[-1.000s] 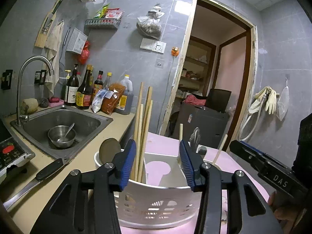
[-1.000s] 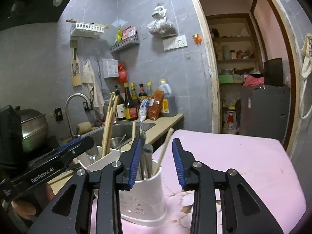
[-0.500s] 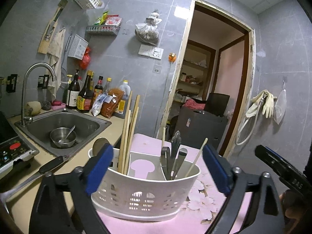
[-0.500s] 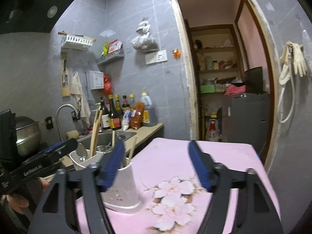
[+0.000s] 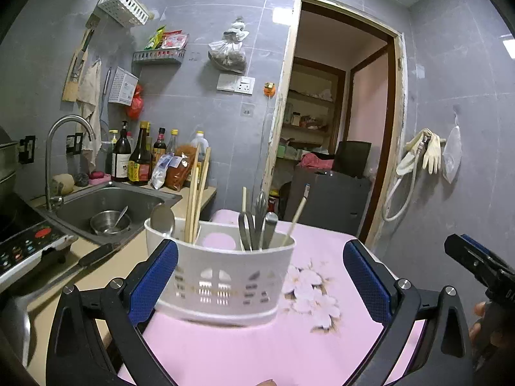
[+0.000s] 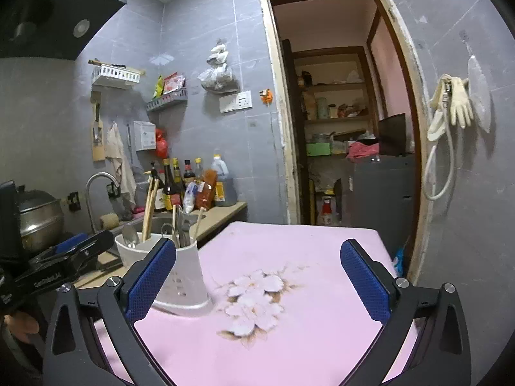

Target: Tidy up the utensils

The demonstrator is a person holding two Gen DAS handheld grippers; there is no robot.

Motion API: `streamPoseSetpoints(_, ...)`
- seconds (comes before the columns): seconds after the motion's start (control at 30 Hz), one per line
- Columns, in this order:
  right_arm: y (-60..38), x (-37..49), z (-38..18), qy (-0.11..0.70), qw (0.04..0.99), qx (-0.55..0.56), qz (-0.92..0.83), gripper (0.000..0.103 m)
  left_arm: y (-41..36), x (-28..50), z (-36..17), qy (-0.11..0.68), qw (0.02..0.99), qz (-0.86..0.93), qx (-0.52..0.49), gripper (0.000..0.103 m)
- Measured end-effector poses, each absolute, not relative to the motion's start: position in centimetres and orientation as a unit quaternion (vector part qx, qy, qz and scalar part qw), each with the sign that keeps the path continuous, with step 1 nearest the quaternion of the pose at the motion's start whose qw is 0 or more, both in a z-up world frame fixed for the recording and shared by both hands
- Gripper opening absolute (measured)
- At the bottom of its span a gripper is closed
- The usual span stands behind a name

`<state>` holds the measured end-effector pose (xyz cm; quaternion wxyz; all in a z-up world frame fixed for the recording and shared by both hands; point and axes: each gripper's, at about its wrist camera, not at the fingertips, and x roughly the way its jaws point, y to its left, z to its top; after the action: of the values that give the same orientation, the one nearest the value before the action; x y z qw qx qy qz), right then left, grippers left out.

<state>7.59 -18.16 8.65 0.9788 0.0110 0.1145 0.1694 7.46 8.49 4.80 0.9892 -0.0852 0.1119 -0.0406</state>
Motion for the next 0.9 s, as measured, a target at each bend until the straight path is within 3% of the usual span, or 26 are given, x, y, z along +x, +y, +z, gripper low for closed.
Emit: streamPoseSetpoints(0.9, -19.7, 1.5, 4.8, 0.099, 0.992, -0.039, 0.071, 0.103, 5.7, 0.4, 0.6, 0.086, 0.996, 0.016, -0.025, 0.101)
